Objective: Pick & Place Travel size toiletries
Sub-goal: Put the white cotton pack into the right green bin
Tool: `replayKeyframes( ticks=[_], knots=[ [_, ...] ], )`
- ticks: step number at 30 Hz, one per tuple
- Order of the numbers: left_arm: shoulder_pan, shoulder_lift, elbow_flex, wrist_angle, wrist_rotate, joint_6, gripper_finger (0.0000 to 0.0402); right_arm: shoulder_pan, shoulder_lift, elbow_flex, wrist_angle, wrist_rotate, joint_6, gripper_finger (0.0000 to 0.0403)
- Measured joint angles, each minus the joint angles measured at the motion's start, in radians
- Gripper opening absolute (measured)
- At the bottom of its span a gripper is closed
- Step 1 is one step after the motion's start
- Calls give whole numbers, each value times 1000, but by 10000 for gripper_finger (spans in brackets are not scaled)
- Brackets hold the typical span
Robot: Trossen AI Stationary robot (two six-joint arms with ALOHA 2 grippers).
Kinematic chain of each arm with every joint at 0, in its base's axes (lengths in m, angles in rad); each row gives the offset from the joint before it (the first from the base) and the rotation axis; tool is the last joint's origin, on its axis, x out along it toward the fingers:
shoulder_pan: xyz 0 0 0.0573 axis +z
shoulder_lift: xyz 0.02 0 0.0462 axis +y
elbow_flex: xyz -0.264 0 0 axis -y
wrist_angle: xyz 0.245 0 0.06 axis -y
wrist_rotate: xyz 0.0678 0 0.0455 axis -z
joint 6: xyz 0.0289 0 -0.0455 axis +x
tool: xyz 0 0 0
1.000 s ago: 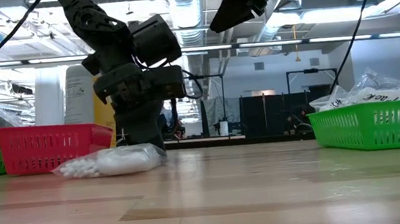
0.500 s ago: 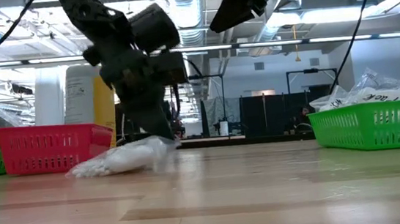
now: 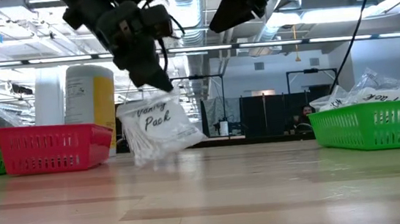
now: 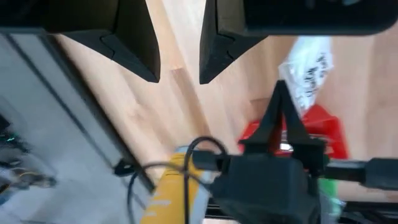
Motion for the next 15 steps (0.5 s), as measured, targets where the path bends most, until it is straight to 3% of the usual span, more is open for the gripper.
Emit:
replayKeyframes(
  ticks=[5, 15],
  knots=[
    [-21, -39, 0, -10, -38, -17, 0, -1, 0, 0, 1, -125, 7, 103],
    [-45, -64, 41, -15, -83, -27, 0, 8, 0, 0, 3, -250, 7, 103]
  ],
)
